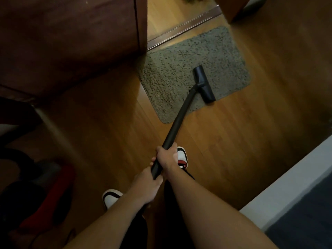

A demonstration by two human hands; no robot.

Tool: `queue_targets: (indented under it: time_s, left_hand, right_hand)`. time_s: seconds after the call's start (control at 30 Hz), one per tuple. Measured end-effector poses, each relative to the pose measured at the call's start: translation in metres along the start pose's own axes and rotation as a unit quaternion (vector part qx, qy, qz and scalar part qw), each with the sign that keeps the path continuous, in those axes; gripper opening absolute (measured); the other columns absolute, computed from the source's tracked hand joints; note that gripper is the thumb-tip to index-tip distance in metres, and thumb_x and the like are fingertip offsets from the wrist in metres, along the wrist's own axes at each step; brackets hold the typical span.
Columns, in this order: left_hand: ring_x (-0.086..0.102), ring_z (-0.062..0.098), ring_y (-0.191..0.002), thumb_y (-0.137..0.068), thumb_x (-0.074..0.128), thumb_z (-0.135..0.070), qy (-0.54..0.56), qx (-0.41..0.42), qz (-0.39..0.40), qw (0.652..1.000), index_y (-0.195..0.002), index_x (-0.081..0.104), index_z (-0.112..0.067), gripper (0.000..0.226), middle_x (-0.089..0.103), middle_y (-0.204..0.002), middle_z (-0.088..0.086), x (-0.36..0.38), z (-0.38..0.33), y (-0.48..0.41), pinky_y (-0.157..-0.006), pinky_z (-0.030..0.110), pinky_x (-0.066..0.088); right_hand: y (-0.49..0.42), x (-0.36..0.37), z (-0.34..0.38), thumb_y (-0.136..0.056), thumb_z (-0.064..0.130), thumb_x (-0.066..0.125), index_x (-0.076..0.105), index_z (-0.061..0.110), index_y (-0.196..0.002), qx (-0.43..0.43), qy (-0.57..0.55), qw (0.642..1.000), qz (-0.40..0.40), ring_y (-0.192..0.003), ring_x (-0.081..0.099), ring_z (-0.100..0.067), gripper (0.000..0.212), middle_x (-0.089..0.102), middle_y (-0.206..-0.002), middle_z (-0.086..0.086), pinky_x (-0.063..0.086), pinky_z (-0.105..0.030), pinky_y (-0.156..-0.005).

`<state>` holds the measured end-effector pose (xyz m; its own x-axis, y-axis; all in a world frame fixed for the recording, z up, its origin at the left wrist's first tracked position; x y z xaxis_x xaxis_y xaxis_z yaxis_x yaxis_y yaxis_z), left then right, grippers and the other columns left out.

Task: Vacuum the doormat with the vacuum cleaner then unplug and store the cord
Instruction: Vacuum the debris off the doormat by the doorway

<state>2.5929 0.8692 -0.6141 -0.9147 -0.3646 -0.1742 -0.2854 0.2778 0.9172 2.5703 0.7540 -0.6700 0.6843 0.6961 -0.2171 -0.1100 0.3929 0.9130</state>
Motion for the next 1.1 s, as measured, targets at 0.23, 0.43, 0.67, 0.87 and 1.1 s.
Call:
queue_targets:
  time_s: [0.23,0.43,0.67,0.87,1.1]
  left_hand:
    - [0.052,0.014,-0.036,-0.098,0.050,-0.040,0.042,-0.014,0.022,0.999,-0.098,0.057,-0.020,0.021,0.058,-0.061,0.003,0.015,-0.085,-0.040,-0.039,0.023,0.042]
    - [0.045,0.017,-0.046,-0.099,0.050,-0.033,0.046,-0.003,0.038,0.998,-0.103,0.057,-0.018,0.017,0.049,-0.064,0.002,0.021,-0.154,-0.071,-0.043,0.024,0.037]
    - [0.054,0.016,-0.057,-0.098,0.051,-0.040,0.021,0.004,0.020,1.000,-0.106,0.056,-0.024,0.018,0.060,-0.077,0.003,0.009,-0.179,-0.085,-0.049,0.026,0.040]
    - [0.057,0.017,-0.059,-0.095,0.055,-0.039,0.062,0.003,-0.006,0.998,-0.106,0.058,-0.025,0.018,0.060,-0.074,0.000,-0.012,-0.136,-0.073,-0.054,0.028,0.045]
    - [0.062,0.014,-0.080,-0.093,0.058,-0.041,0.000,-0.023,-0.100,0.995,-0.124,0.056,-0.031,0.033,0.064,-0.093,-0.004,-0.050,-0.056,-0.028,-0.065,0.028,0.047]
  right_hand:
    - [-0.051,-0.043,0.073,-0.095,0.010,0.058,0.039,0.022,-0.125,-0.013,0.010,1.000,-0.008,-0.046,0.058,-0.021,0.038,0.058,-0.087,-0.016,0.056,-0.035,-0.052]
    - [-0.085,-0.077,0.136,-0.094,0.010,0.060,0.041,0.019,-0.119,-0.043,0.036,0.998,-0.021,-0.048,0.060,-0.023,0.033,0.059,-0.082,-0.015,0.061,-0.042,-0.057]
    - [-0.096,-0.080,0.166,-0.094,0.006,0.058,0.040,0.018,-0.119,-0.049,0.035,0.998,-0.020,-0.045,0.057,-0.019,0.033,0.055,-0.078,-0.013,0.056,-0.036,-0.053]
    - [-0.073,-0.044,0.144,-0.095,0.007,0.058,0.039,0.018,-0.122,-0.035,0.036,0.999,-0.013,-0.047,0.059,-0.019,0.035,0.058,-0.087,-0.016,0.056,-0.035,-0.052]
    - [-0.036,0.019,0.082,-0.096,0.008,0.058,0.039,0.021,-0.125,-0.014,0.012,1.000,0.023,-0.049,0.059,-0.019,0.037,0.058,-0.088,-0.015,0.056,-0.035,-0.051]
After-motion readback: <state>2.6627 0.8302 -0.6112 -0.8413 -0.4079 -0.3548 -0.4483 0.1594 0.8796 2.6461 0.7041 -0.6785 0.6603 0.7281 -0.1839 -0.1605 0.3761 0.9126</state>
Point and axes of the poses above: each hand's wrist, its own y-axis away from the middle knuckle, its own x-axis out of the palm, z = x × y, the point moved 9 cm from there along -y, towards the middle knuckle
